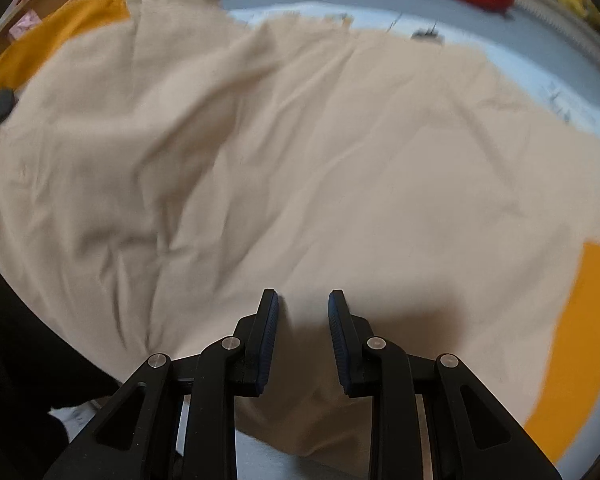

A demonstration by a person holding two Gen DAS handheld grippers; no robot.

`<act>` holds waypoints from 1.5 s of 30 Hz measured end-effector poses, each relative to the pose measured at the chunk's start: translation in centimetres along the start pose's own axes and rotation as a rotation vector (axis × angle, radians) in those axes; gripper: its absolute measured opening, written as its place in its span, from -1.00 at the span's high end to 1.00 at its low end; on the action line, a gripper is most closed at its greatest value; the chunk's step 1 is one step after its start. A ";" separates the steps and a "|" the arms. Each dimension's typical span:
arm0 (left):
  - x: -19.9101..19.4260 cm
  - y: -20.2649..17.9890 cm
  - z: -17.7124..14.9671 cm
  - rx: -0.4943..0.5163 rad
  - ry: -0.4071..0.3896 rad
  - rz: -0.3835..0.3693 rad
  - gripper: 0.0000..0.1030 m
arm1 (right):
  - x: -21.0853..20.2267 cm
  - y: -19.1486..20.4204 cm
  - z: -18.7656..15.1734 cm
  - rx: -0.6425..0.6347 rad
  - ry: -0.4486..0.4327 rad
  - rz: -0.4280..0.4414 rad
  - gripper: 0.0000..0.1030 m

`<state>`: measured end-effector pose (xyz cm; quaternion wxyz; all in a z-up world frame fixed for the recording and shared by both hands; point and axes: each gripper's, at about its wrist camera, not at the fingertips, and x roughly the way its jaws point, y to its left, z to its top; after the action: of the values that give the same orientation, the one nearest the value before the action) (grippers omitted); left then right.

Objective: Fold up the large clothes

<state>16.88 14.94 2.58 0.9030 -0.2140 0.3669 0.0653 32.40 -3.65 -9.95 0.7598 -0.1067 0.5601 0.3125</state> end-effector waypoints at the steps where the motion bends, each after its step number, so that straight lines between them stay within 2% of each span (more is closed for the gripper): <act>1: -0.1 -1.4 -0.2 0.034 -0.010 -0.004 0.82 | -1.2 -0.8 0.2 0.025 -0.034 -0.001 0.46; 4: -0.4 -5.2 -0.8 0.119 -0.032 -0.029 0.82 | -6.4 -5.2 0.3 0.150 -0.179 -0.026 0.46; 6: -0.1 -9.7 -1.4 0.208 -0.040 -0.062 0.82 | -10.4 -8.7 -0.3 0.206 -0.278 -0.103 0.46; 8: 0.2 -13.5 -2.2 0.280 -0.034 -0.095 0.83 | -14.0 -11.9 -1.2 0.233 -0.352 -0.175 0.46; 11: 1.4 -19.4 -4.5 0.399 0.001 -0.145 0.83 | -18.5 -15.9 -3.0 0.258 -0.430 -0.234 0.39; 13: 2.6 -22.9 -6.3 0.457 0.047 -0.181 0.84 | -21.1 -18.9 -5.2 0.297 -0.455 -0.270 0.36; 16: 5.4 -27.9 -10.0 0.550 0.145 -0.217 0.84 | -23.8 -22.3 -8.1 0.365 -0.461 -0.277 0.35; 18: 8.1 -30.4 -12.7 0.606 0.259 -0.243 0.80 | -25.4 -24.3 -10.5 0.399 -0.473 -0.285 0.33; 19: 10.2 -31.4 -14.3 0.624 0.361 -0.250 0.78 | -26.1 -24.9 -11.2 0.408 -0.477 -0.287 0.28; 20: 11.3 -31.8 -15.2 0.632 0.418 -0.246 0.73 | -26.7 -25.6 -11.8 0.417 -0.478 -0.286 0.21; 22: 12.7 -32.0 -16.3 0.637 0.501 -0.227 0.67 | -27.2 -26.5 -12.8 0.432 -0.470 -0.261 0.09; 24: 11.8 -31.4 -16.1 0.624 0.510 -0.247 0.48 | -27.4 -27.3 -13.7 0.441 -0.455 -0.219 0.06; 26: 9.8 -30.2 -15.0 0.572 0.526 -0.328 0.29 | -27.2 -27.1 -14.3 0.438 -0.448 -0.182 0.04; 27: 8.6 -29.5 -14.4 0.555 0.530 -0.360 0.26 | -27.2 -26.8 -14.5 0.427 -0.443 -0.166 0.04; 30: 5.9 -28.2 -12.9 0.560 0.512 -0.415 0.26 | -26.9 -26.0 -14.4 0.403 -0.431 -0.117 0.03; 32: 4.0 -26.5 -11.7 0.576 0.465 -0.414 0.26 | -26.4 -25.2 -14.1 0.414 -0.427 -0.064 0.01; 34: 3.1 -25.6 -10.7 0.588 0.417 -0.382 0.26 | -25.6 -24.4 -13.5 0.423 -0.411 -0.011 -0.01; 35: 3.0 -24.6 -10.1 0.603 0.378 -0.338 0.26 | -25.1 -24.0 -13.2 0.424 -0.399 0.011 -0.04; 37: 3.2 -22.8 -9.4 0.610 0.324 -0.278 0.26 | -23.3 -22.8 -12.3 0.415 -0.341 0.066 -0.07; 39: 3.8 -20.6 -9.0 0.581 0.277 -0.211 0.26 | -21.3 -21.3 -11.5 0.374 -0.271 0.086 -0.07; 42: 4.7 -17.4 -8.9 0.496 0.209 -0.166 0.26 | -18.6 -19.2 -10.9 0.304 -0.171 0.050 -0.07; 43: 5.2 -16.4 -9.1 0.467 0.206 -0.143 0.26 | -17.9 -18.9 -11.0 0.294 -0.148 0.042 -0.07; 45: 6.4 -15.1 -8.9 0.400 0.253 -0.041 0.26 | -16.0 -18.3 -11.4 0.292 -0.076 0.012 -0.07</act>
<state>20.05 -2.76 -2.42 0.8754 -0.0445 0.4783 -0.0544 31.46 -29.45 -2.71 0.7860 0.0201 0.5711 0.2360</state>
